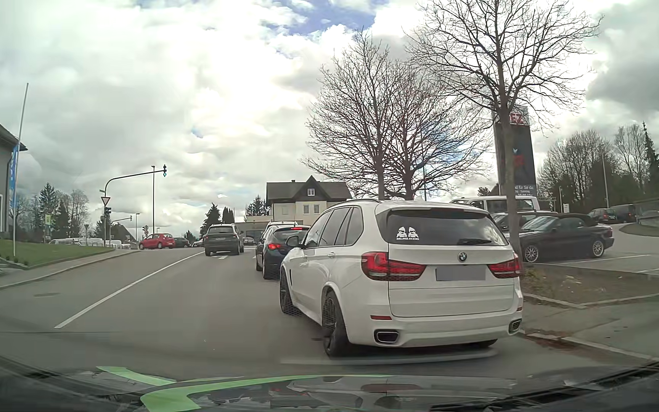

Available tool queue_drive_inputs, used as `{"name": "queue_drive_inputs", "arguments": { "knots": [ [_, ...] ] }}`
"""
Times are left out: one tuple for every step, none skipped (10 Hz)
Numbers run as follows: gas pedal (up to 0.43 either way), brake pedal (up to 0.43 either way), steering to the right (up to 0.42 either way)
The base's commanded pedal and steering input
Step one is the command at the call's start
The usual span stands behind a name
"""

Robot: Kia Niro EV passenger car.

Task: Follow the waypoints while adhering to traffic rules and regulations

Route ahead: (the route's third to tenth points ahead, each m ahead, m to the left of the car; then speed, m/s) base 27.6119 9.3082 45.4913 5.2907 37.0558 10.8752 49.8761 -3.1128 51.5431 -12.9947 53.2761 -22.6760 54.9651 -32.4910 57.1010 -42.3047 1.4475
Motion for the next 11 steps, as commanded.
{"name": "queue_drive_inputs", "arguments": {
  "knots": [
    [0.150, 0.000, -0.098],
    [0.130, 0.000, -0.098],
    [0.098, 0.000, -0.098],
    [0.098, 0.000, -0.098],
    [0.087, 0.000, -0.098],
    [0.067, 0.000, -0.096],
    [0.067, 0.000, -0.093],
    [0.059, 0.000, -0.089],
    [0.059, 0.000, -0.086],
    [0.059, 0.000, -0.081],
    [0.000, 0.000, -0.074]
  ]
}}
